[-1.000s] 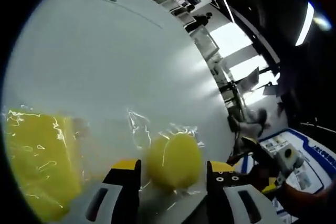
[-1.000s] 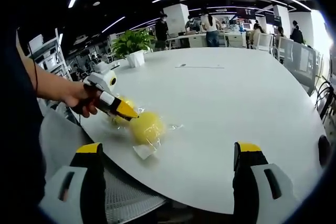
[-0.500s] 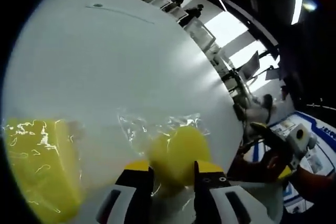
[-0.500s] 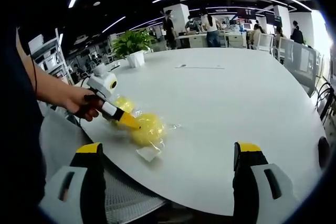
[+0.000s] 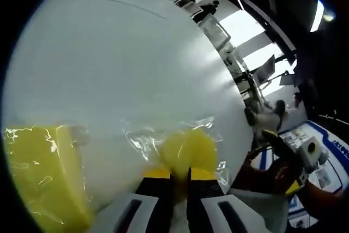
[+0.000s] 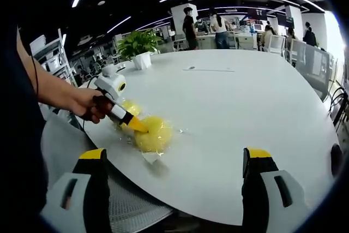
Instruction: Compare the silicone blocks by pressing each to a similar depth, holding the contact briefly, and releasing to observe deformation and rebound differences across the visible hardness samples.
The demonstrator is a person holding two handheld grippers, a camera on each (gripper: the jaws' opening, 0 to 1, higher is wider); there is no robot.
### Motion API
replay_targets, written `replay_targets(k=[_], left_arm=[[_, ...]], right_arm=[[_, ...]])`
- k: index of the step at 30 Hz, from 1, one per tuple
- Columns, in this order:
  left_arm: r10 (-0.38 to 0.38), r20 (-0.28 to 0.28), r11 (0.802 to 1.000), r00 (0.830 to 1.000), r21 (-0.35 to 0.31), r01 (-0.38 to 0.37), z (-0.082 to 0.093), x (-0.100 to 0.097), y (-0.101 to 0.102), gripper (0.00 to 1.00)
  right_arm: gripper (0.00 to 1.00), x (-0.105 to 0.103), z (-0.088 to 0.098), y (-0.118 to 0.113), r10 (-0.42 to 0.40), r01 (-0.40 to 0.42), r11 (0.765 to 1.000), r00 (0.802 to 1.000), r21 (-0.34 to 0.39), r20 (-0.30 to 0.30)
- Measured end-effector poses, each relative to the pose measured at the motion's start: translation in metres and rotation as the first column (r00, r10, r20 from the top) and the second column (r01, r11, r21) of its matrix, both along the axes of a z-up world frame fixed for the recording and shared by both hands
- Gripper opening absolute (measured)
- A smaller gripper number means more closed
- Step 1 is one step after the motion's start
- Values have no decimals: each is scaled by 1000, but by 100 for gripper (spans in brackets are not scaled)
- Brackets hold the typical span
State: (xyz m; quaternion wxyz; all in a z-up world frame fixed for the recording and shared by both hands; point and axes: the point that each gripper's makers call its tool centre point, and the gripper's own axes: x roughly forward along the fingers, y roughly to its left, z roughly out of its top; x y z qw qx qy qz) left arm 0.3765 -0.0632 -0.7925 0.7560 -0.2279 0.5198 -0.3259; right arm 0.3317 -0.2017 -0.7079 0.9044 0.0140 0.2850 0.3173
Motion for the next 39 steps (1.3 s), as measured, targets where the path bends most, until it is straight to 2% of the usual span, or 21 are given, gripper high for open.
replay_targets(k=[18, 32, 39], left_arm=[[-10, 48, 999, 999, -49, 13, 8, -2, -6, 2], [-20, 167, 997, 986, -72, 32, 27, 9, -6, 0], [-20, 233, 994, 972, -103, 45, 46, 17, -8, 0]], right_arm=[[97, -1, 2, -1, -6, 6, 1000, 1000, 1, 5], [97, 1, 6, 0, -2, 2, 1000, 1000, 0, 12], [97, 0, 8, 2, 7, -6, 1000, 1000, -9, 11]])
